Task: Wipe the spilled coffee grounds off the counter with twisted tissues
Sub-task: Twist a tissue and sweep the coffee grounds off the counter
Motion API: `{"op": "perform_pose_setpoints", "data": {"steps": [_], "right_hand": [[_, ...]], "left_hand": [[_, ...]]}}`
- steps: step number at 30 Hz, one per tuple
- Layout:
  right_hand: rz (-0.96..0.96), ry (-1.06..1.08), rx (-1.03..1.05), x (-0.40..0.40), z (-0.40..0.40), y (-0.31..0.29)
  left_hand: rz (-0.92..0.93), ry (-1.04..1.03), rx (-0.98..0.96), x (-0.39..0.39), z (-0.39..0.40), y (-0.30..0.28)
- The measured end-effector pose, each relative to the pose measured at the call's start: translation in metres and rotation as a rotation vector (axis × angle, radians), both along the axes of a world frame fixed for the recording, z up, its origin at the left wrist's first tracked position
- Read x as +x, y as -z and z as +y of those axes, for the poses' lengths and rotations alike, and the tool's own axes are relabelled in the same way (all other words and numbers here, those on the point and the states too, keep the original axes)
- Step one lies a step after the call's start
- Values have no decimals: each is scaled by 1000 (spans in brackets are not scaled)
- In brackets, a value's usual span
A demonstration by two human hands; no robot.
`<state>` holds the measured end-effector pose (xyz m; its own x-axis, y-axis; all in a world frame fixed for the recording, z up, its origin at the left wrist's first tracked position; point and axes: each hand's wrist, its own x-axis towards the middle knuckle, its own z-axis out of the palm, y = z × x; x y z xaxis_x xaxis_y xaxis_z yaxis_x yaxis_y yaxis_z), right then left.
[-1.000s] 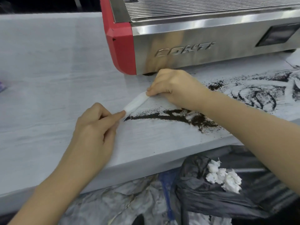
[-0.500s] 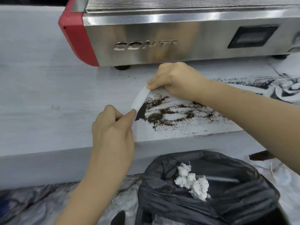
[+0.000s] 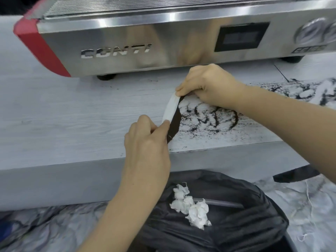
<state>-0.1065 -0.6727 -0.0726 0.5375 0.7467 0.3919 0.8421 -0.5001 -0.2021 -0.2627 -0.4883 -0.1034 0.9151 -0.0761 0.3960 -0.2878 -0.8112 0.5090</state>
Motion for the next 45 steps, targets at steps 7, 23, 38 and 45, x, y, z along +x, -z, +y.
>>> {"op": "perform_pose_setpoints", "data": {"steps": [7,23,38,45], "right_hand": [[-12,15,15,0,-35,1],[-145,275,54,-8,-82,5],[-11,492,-86,5,-165,6],[3,520,-81,-3,-218,-7]], "left_hand": [[5,65,4,7,-28,-4],[14,317,70,90,-6,-22],[38,445,125,133,-90,-18],[38,519,141,144,-146,-19]]}}
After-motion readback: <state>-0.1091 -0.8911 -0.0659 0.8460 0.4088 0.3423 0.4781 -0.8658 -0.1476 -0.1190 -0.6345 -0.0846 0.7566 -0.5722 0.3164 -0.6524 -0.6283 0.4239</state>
